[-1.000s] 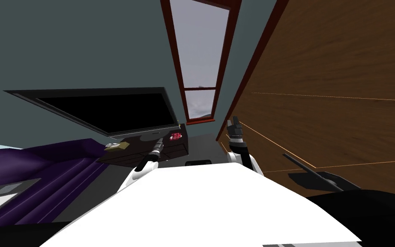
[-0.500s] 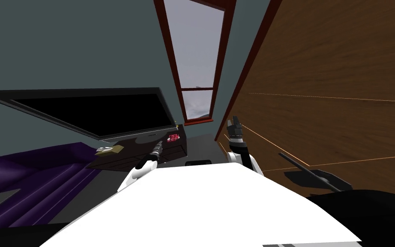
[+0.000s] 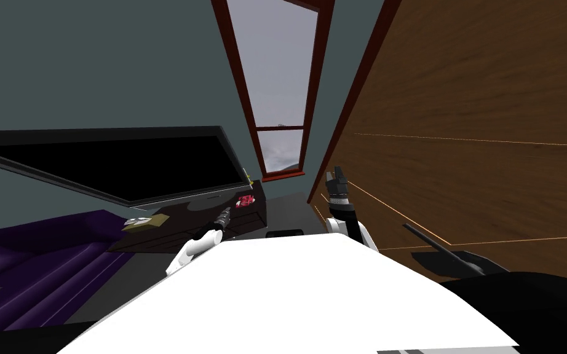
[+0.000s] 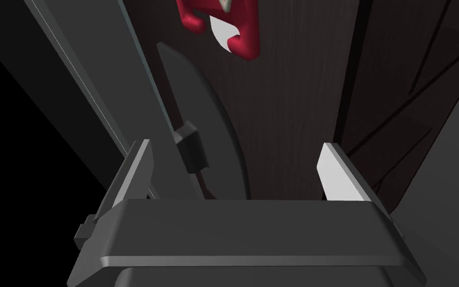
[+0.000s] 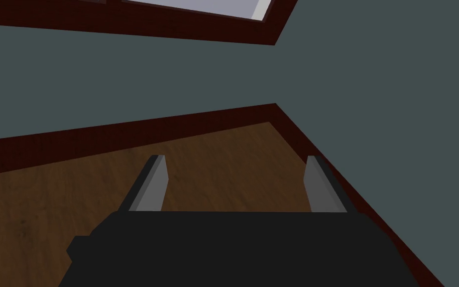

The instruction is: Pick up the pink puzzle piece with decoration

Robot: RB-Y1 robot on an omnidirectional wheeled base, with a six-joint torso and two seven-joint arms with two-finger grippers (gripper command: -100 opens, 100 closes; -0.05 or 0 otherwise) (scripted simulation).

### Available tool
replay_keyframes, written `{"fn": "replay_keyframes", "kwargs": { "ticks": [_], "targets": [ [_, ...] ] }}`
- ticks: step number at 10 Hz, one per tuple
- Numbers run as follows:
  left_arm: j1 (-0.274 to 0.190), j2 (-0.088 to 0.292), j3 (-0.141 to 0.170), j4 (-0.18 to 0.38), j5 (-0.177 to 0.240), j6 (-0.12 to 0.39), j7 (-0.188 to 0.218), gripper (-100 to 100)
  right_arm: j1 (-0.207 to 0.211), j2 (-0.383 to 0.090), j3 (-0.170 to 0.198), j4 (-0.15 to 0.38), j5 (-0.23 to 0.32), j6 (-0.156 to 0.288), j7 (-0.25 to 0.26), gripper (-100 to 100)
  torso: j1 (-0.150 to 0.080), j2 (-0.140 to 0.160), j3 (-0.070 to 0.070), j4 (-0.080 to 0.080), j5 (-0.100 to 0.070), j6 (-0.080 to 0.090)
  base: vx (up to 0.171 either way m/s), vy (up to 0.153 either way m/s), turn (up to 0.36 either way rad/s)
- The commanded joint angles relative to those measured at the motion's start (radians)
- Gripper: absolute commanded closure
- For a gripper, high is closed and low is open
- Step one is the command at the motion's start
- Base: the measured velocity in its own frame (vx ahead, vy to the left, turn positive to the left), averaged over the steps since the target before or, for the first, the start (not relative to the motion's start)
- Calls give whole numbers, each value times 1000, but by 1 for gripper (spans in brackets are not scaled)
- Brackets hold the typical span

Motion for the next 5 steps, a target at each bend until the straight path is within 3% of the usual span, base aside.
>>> {"fn": "replay_keyframes", "kwargs": {
  "ticks": [1,2,3,5],
  "targets": [
    [-10,-1,10,9,0,44,5,-100,0,0,0,0,0,0,0,0,0,0,0,0,0,0,61,-23,-11],
    [-30,7,23,46,10,75,15,-100,0,0,0,0,0,0,0,0,0,1,1,0,0,0,71,-21,-16],
    [-30,7,23,46,10,87,15,-100,0,0,0,0,0,0,0,0,0,1,0,0,0,0,66,-17,-7],
    [-73,22,50,119,29,151,39,-100,0,0,0,0,0,0,0,0,0,0,0,0,0,0,114,-25,-1]
  ]
}}
